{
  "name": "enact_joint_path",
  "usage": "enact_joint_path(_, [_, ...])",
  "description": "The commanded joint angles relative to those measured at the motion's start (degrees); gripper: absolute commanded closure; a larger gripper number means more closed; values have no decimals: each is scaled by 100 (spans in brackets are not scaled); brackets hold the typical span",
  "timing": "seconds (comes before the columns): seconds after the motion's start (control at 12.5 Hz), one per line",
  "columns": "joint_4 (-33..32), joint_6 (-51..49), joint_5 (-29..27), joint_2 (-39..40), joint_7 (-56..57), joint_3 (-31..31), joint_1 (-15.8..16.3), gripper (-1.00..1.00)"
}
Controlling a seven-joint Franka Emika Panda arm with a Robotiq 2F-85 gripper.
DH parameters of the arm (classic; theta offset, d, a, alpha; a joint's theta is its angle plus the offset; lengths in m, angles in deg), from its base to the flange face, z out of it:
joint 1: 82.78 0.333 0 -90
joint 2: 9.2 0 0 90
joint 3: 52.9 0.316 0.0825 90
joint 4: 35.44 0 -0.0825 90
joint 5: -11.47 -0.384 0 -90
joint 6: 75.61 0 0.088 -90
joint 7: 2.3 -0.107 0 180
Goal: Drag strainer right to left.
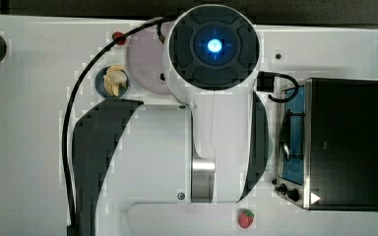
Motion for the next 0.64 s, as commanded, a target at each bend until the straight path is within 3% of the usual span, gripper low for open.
enact_joint_path(0.08, [-1570, -1155, 146, -2910, 123, -213, -215, -60])
enact_joint_path(0.24, [-1606, -1154, 146, -2898, 121, -210, -216, -99])
enact_joint_path(0.4, [-1828, -1018, 141, -2815, 118, -211, -215, -100])
enact_joint_path(0.64, [-2479, -60, 141, -2512, 22, -198, -214, -100])
